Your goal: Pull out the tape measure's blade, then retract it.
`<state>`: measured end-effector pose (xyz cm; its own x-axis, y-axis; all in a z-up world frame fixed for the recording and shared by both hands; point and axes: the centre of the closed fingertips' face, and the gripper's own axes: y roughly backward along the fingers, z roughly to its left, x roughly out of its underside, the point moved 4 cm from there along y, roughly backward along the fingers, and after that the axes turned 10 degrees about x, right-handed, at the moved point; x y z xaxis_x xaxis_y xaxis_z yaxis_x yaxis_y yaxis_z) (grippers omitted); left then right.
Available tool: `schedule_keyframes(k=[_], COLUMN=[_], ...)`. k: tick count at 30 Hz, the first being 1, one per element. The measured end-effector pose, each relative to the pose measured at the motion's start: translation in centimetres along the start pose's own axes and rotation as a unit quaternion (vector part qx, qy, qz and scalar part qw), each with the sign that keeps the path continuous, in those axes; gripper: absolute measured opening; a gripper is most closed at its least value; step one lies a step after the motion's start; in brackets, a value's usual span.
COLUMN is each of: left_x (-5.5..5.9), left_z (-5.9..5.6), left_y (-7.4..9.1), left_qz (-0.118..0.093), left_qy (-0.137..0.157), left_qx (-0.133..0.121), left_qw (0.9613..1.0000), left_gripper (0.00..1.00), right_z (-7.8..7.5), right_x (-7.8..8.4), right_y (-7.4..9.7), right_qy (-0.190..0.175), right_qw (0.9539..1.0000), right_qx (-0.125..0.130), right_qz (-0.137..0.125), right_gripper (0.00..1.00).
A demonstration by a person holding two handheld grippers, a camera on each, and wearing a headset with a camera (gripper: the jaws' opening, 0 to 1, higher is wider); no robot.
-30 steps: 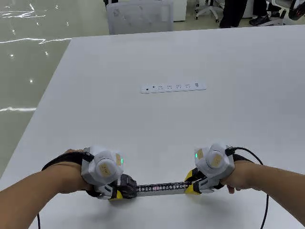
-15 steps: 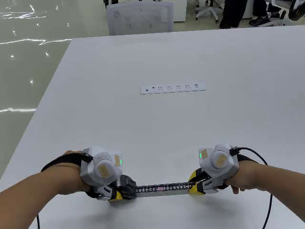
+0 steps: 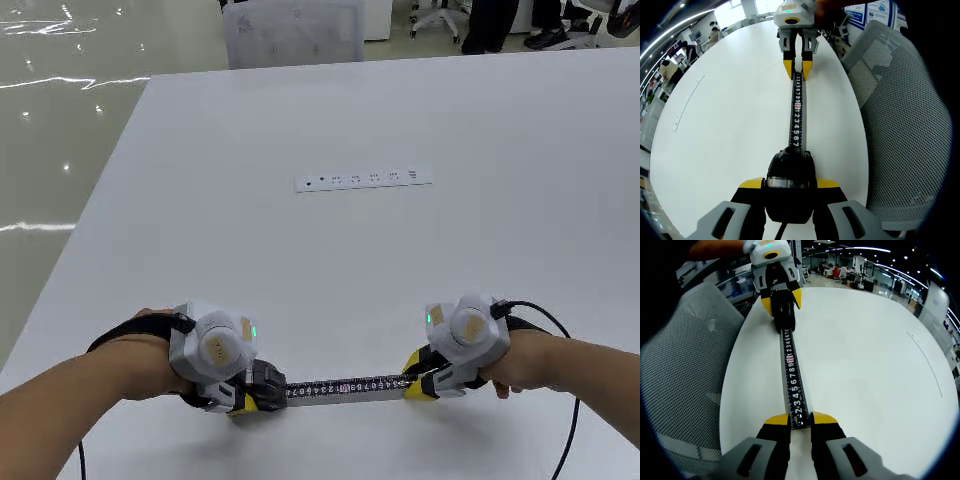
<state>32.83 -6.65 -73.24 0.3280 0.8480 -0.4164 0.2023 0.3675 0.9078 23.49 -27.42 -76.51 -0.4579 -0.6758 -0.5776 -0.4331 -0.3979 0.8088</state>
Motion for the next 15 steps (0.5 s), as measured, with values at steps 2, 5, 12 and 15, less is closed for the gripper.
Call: schedule_keyframes(k=[2,5,12,15], left_x=[0.0,0.0,0.0,0.0], left_z=[0.0,0.0,0.0,0.0], left_y=[0.0,0.0,0.0,0.0], left_qz=[0.000,0.000,0.000,0.001], left_qy=[0.000,0.001,0.001,0.001], left_qx=[0.000,0.000,0.000,-0.001], left_qw=[1.0000,1.0000,1.0000,1.0000], left_gripper=[0.32,0.32,0.32,0.32], right_z=[0.0,-0.1,-0.4,-0.5], right_x=[0.1,0.4,1.0,1.2], right_y=[0.1,0.3,0.7,0.8], right_qy=[0.000,-0.002,-0.003,-0.004], right_qw=[1.0000,1.0000,1.0000,1.0000], right_qx=[0.000,0.000,0.002,0.002], right_qz=[0.000,0.001,0.003,0.005], right_gripper=[0.13,0.13,0.13,0.13])
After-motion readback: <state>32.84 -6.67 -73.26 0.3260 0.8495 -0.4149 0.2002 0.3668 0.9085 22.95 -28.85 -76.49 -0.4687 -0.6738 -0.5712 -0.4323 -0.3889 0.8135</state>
